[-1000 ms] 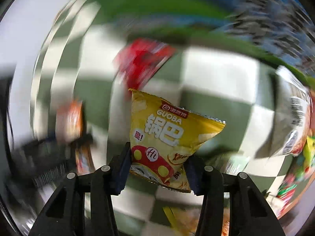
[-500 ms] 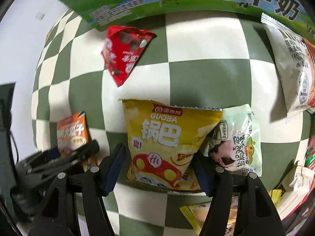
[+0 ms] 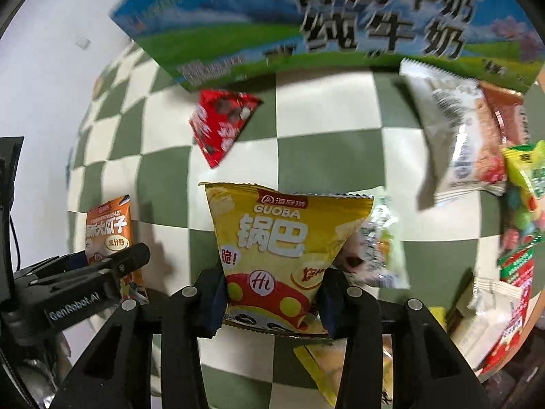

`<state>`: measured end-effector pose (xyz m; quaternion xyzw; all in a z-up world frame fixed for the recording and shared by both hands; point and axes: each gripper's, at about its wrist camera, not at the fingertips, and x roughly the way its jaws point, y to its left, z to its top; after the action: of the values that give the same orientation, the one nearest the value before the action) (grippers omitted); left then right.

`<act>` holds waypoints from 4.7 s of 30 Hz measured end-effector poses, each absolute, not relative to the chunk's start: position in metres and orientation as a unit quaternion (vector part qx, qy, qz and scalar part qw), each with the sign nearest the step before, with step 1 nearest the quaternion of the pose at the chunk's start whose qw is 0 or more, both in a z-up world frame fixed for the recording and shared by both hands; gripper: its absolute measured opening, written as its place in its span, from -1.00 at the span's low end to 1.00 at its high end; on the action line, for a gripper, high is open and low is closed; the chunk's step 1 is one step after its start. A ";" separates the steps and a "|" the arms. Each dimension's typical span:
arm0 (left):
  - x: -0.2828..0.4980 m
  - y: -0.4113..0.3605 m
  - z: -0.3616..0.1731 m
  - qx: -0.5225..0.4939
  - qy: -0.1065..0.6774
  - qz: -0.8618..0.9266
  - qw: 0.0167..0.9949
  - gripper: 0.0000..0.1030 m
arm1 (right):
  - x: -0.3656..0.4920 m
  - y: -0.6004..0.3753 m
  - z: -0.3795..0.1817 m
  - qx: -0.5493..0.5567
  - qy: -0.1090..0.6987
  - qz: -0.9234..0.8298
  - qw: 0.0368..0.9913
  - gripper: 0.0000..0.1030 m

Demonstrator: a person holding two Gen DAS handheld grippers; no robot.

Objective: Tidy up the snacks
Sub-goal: 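Grasp the orange panda seed bag with the left tool while the right grasps the yellow GUOBA bag, then carry both bags into the box beside the first packets and release, then lift both tools out of the box toward the remaining snacks, then grasp the yellow bread bag with the left tool while the right grasps the white bread pack, then lower both bread packets into the box and open both tools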

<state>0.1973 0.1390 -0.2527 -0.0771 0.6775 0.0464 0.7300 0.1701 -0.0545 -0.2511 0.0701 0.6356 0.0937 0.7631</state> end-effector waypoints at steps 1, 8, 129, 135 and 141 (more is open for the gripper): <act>0.196 0.140 -0.244 -0.077 0.673 0.042 0.734 0.15 | 0.176 -0.054 -0.243 0.074 0.632 0.098 0.765 -0.11; 0.199 0.119 -0.169 -0.090 0.621 0.000 0.779 0.15 | 0.174 -0.067 -0.187 0.105 0.596 0.129 0.785 -0.11; 0.181 -0.008 -0.293 -0.020 0.700 -0.066 0.711 -0.10 | 0.103 -0.184 -0.261 0.123 0.656 -0.012 0.744 0.11; 0.174 -0.010 -0.244 -0.029 0.666 -0.087 0.741 -0.11 | 0.099 -0.183 -0.217 0.136 0.629 0.020 0.765 0.10; 0.187 0.007 -0.167 -0.065 0.614 -0.119 0.778 -0.11 | 0.122 -0.193 -0.149 0.159 0.582 0.054 0.796 0.10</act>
<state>0.1866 0.0068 -0.1669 -0.0650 0.6135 -0.1186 0.7780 0.1222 -0.1934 -0.1494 0.1592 0.5819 0.0536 0.7958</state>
